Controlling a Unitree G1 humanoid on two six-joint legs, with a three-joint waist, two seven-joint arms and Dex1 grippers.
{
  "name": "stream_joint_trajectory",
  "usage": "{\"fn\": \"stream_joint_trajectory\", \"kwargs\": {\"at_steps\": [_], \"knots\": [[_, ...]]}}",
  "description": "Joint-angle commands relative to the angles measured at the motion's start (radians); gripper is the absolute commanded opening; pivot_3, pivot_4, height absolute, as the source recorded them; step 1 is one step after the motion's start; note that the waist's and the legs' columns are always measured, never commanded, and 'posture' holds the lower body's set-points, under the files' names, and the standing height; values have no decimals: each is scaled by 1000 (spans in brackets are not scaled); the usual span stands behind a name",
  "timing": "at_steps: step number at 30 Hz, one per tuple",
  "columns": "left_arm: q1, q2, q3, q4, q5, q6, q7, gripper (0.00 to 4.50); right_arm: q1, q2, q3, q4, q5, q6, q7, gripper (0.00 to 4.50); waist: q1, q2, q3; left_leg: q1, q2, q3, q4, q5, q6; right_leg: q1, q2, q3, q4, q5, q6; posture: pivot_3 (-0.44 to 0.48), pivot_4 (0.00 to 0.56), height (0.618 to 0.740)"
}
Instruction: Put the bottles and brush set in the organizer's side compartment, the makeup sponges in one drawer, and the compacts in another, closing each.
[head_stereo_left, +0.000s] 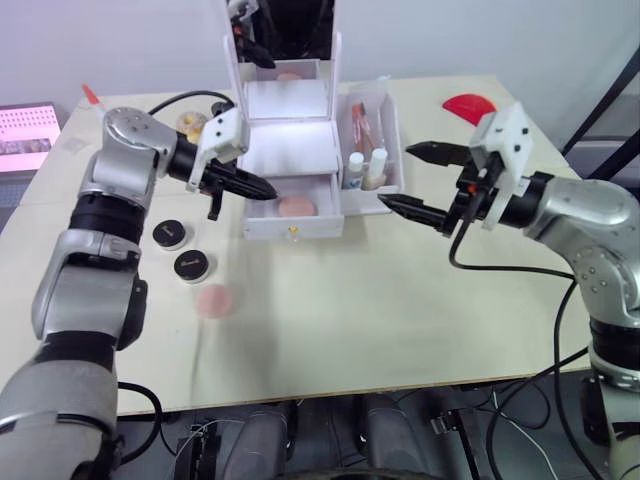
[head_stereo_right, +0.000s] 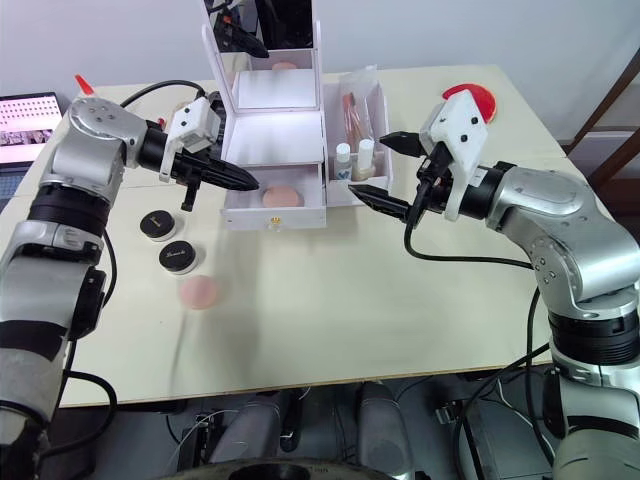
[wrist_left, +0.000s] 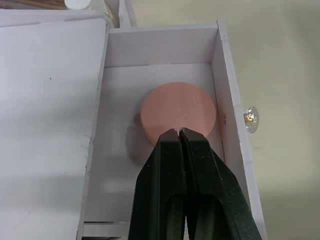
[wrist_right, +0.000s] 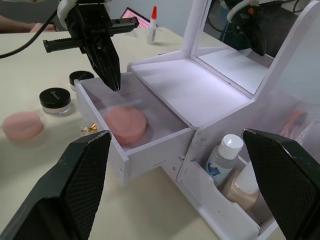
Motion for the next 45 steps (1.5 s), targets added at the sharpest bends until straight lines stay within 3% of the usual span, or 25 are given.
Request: {"fn": "stream_joint_trajectory", "kwargs": {"at_steps": [1, 8, 14, 19, 22, 26, 38, 45], "knots": [[-5, 16, 49, -46, -41, 34, -13, 98, 0, -10, -42, -25, 10, -4, 0, 4500, 0, 0, 0, 0, 0, 0, 0, 0, 0, 0, 0, 0, 0, 0, 0, 0, 150, 738], [-56, -30, 44, 9, -23, 5, 15, 98, 4, -12, -43, -20, 7, -4, -6, 4500, 4, 0, 0, 0, 0, 0, 1, 0, 0, 0, 0, 0, 0, 0, 0, 0, 150, 738], [-118, -108, 12, 92, 16, -56, 4, 2815, 20, -12, -49, -36, 13, 3, -14, 4500, 2, 0, 0, 0, 0, 0, 1, 0, 0, 1, 0, 0, 0, 0, 0, 0, 150, 738], [-186, -180, -13, 176, 54, -112, -5, 2815, 21, -3, -45, -40, 14, 5, -25, 4500, 2, 0, 0, 0, 0, 1, 1, 0, 0, 1, 0, 0, 0, 0, 0, 0, 150, 738], [-227, -215, -25, 232, 74, -143, -22, 2105, 20, 1, -39, -39, 12, 3, -31, 4500, 2, -1, 0, 0, 0, 1, 1, 0, 0, 1, 0, 0, 0, 0, 0, 0, 150, 738], [-257, -245, -49, 299, 119, -205, -24, 52, 20, 7, -40, -52, 15, 5, -39, 4500, 0, -1, 0, 0, 0, 1, 1, 0, 0, 1, 0, 0, 0, 0, 0, 0, 150, 738], [-260, -305, -131, 375, 274, -365, 30, 52, 35, 14, -50, -83, 27, 21, -63, 4500, 3, -1, 0, 0, -1, 1, 1, 0, 0, 1, 0, 0, 0, 0, 1, 0, 150, 738], [-265, -269, -144, 391, 315, -408, 11, 52, 32, 25, -49, -89, 27, 24, -73, 4500, 0, -1, 0, 0, 0, 1, 1, 0, 1, 1, 0, 0, 0, 0, 1, 0, 150, 738]]}}
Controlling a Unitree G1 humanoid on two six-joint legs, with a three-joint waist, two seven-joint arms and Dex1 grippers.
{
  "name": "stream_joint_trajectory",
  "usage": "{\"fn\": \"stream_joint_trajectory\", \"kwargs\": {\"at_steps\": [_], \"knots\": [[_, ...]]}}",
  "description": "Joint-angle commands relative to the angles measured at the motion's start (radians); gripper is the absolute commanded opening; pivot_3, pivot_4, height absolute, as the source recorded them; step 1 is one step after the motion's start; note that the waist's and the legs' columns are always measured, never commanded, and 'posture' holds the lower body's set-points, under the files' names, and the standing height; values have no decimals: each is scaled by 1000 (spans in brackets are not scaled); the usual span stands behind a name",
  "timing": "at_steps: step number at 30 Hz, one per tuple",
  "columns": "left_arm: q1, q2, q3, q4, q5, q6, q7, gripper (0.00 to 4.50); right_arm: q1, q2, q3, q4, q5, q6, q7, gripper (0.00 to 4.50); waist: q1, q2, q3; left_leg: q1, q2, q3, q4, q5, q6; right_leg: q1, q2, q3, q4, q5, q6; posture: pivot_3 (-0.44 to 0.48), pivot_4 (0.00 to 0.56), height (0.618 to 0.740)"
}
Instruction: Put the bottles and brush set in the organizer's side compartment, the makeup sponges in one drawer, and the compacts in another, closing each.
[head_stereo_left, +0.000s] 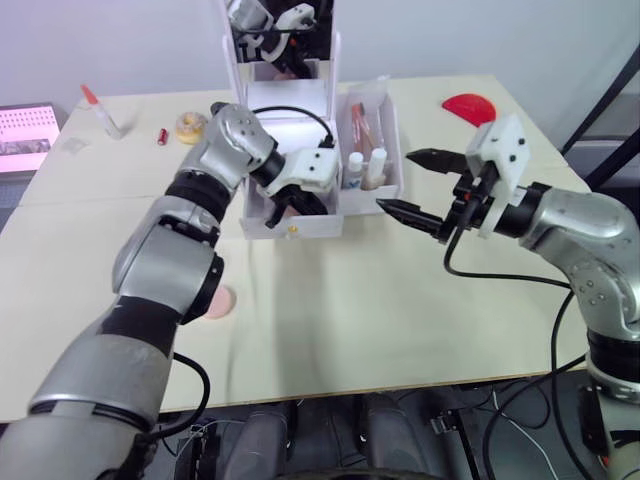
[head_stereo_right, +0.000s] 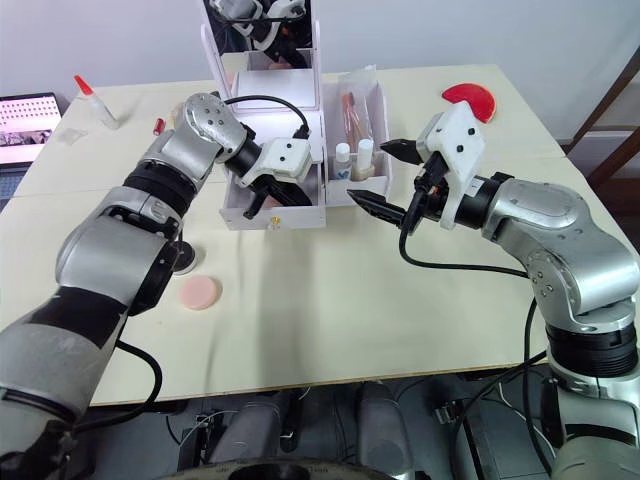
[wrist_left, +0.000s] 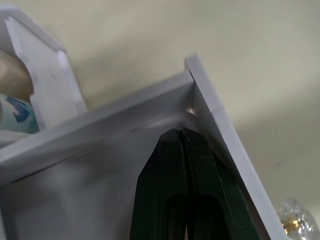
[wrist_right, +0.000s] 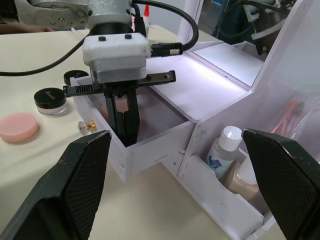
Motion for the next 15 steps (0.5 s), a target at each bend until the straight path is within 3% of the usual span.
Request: {"fn": "stream_joint_trajectory", "kwargs": {"at_steps": [1, 7, 15], "knots": [[-29, 46, 4, -5, 13, -23, -23, 52, -8, 4, -36, -37, 17, -9, -8, 4500, 0, 0, 0, 0, 0, 0, 0, 0, 0, 0, 0, 0, 0, 0, 0, 0, 150, 738], [-7, 119, -1, -17, 8, -37, -51, 52, -17, 15, -27, -22, 8, -21, -4, 4500, 0, 0, 0, 0, 0, 0, 0, 0, 0, 0, 0, 0, 0, 0, 0, 0, 150, 738], [-11, 122, 39, -32, -64, 29, -51, 52, -33, 25, -11, 10, -7, -40, 14, 4500, 0, 0, 0, 0, 0, 0, 1, 0, 0, 0, 0, 0, 0, 0, 0, 0, 150, 738]]}}
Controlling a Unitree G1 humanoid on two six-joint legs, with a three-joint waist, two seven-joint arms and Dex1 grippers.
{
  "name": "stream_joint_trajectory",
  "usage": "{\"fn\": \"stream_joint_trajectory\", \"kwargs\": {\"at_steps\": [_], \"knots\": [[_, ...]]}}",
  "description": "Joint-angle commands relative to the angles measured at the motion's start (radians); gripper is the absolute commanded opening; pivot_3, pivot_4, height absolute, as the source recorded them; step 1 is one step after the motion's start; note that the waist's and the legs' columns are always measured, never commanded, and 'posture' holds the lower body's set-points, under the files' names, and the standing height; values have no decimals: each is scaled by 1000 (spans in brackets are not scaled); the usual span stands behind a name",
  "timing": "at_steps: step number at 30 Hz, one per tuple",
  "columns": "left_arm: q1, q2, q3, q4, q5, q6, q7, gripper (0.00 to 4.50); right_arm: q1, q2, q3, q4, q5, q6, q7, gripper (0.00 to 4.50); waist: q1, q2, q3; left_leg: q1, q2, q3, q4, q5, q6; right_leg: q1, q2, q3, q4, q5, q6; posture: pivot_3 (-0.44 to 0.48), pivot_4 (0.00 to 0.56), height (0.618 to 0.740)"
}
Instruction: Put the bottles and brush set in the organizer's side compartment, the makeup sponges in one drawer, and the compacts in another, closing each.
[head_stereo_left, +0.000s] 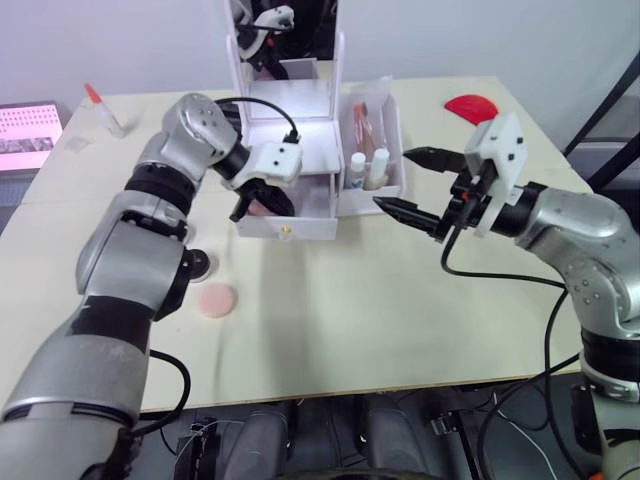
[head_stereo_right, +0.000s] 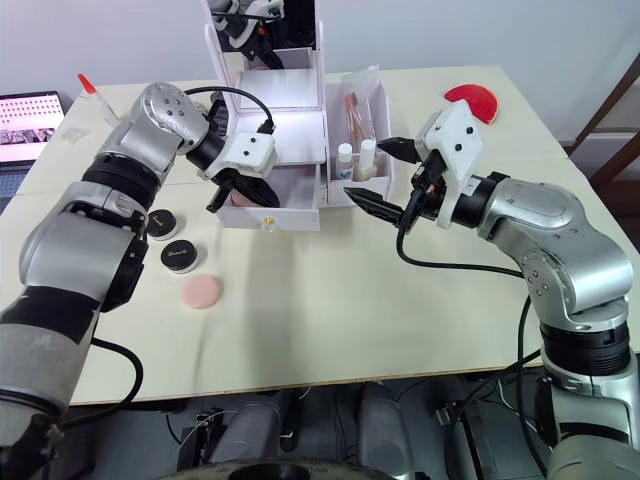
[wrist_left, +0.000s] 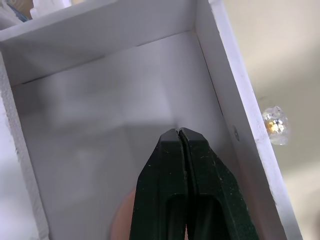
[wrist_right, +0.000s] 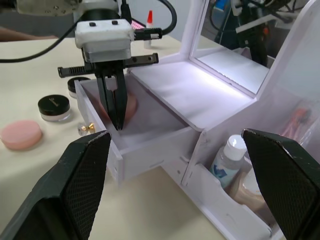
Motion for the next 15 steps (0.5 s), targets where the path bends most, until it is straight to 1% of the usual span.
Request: {"fn": "stream_joint_trajectory", "kwargs": {"at_steps": [1, 4, 6, 9, 11, 13, 15], "knots": [[-14, 1, 47, -34, -63, 49, -3, 52, -24, 3, -13, -4, -2, -25, 9, 4500, -1, 0, 0, 0, 0, 0, 0, 0, 0, 0, 0, 0, 0, 0, 0, 0, 150, 738], [-19, -1, 77, -65, -157, 139, -3, 52, -24, 0, -13, 2, -2, -26, 16, 4500, -1, 0, 0, 0, 0, 0, 0, 0, 0, 0, 0, 0, 0, 0, 0, 0, 150, 738], [-14, 21, 69, -110, -233, 207, -3, 52, -22, -3, -15, 4, -2, -25, 22, 4500, -1, 0, 0, 0, 0, 0, 0, 0, 0, 0, 0, 0, 0, 0, 0, 0, 150, 738], [23, 99, 37, -232, -354, 314, -3, 52, -12, -12, -21, 7, -4, -25, 34, 4500, -7, 0, 0, 0, 0, -1, 0, 0, 0, 0, 0, 0, 0, 0, 0, 0, 150, 738], [59, 166, 45, -321, -422, 390, -3, 52, 4, -27, -33, 10, -9, -28, 43, 4500, -12, 0, 0, 0, 1, -1, -1, 0, 0, -1, 0, 1, 1, 0, 0, 0, 150, 738], [111, 250, 84, -423, -487, 484, -3, 571, 29, -51, -54, 16, -15, -35, 57, 4500, -12, 0, 0, 1, 1, -2, -2, 0, 0, -2, 0, 2, 2, 0, 0, 0, 150, 738], [213, 374, 146, -569, -560, 595, -3, 1289, 82, -95, -95, 22, -21, -44, 83, 4500, -14, 0, 0, 1, 1, -2, -2, 0, 0, -2, 0, 2, 2, 0, 0, 0, 150, 738]]}}
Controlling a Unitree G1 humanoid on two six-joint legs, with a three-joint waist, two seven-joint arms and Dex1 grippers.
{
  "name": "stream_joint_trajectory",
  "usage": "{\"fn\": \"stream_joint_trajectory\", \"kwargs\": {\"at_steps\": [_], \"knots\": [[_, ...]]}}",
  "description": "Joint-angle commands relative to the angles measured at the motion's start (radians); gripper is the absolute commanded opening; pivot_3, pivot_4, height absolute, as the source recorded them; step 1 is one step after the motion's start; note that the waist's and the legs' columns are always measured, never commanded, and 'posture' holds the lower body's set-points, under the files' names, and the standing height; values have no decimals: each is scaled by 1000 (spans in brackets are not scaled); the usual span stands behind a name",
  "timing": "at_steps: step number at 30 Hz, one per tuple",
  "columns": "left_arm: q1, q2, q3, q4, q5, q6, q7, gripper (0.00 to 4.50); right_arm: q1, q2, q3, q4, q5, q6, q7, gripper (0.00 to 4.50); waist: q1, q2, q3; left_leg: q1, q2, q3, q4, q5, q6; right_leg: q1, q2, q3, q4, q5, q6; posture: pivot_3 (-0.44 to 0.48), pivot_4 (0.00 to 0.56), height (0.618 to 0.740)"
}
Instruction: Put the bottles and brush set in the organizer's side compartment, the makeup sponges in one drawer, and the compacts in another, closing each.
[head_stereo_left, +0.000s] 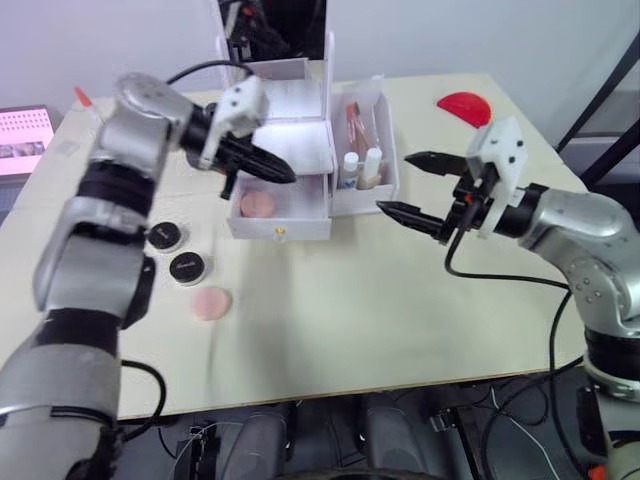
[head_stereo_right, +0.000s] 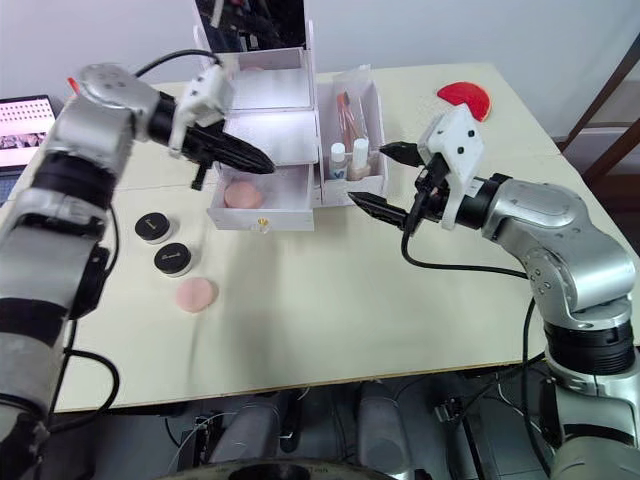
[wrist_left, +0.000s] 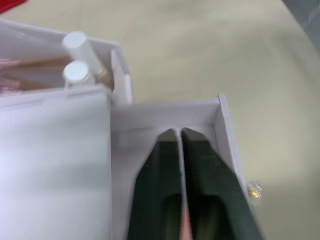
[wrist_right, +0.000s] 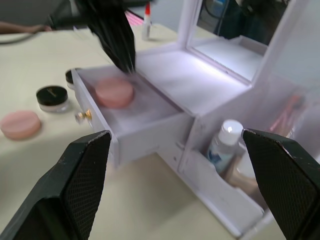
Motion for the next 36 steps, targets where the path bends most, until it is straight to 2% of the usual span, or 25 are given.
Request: {"fn": "stream_joint_trajectory", "kwargs": {"at_steps": [1, 6, 9, 11, 15, 19, 24, 36], "knots": [[139, 199, 137, -253, -138, 194, -4, 1891, 74, -77, -107, 6, -11, -30, 45, 4500, -4, 0, 0, 0, 0, 0, -1, 0, 0, -1, 0, 1, 0, 0, 0, 0, 150, 738], [517, 408, 391, -578, -240, 388, 89, 4431, 243, -139, -265, 23, 7, -70, 119, 4500, -3, 0, 0, 0, 0, 1, -1, 0, 1, 0, 0, 2, -1, 0, 0, 0, 150, 738], [749, 474, 565, -653, -232, 402, 167, 4480, 363, -147, -381, 41, 15, -94, 171, 4500, 12, 0, 0, 2, 0, 1, 0, 0, 0, 2, -1, 2, -1, 0, 0, 0, 150, 738], [908, 486, 695, -679, -215, 392, 218, 4480, 446, -148, -459, 72, 5, -127, 206, 4500, 16, 0, 0, 3, 0, 1, 0, 0, 0, 4, -1, 2, -2, 0, -1, 0, 150, 738], [1189, 460, 951, -682, -179, 373, 303, 4480, 579, -153, -605, 179, -27, -204, 267, 4500, 14, 1, 0, 4, 1, 1, -1, -1, 0, 4, -1, 1, -4, 0, -1, 0, 150, 738], [1376, 415, 1110, -639, -142, 302, 373, 4480, 662, -165, -708, 276, -46, -263, 314, 4500, 15, 1, 0, 4, 1, 2, -2, -1, 0, 4, -2, 2, -4, -2, -4, 0, 150, 738], [1485, 367, 1193, -590, -141, 239, 418, 4480, 720, -173, -740, 390, -83, -338, 357, 4500, 17, 0, -1, 4, 1, 2, -2, -1, -1, 5, -5, 1, -5, -4, -7, 0, 150, 738], [1485, 375, 1160, -556, -170, 200, 424, 4480, 730, -140, -701, 405, -80, -386, 334, 4500, 14, 1, -1, 4, 1, 2, -3, -1, -1, 4, -6, 1, -5, -5, -7, 0, 150, 738]]}}
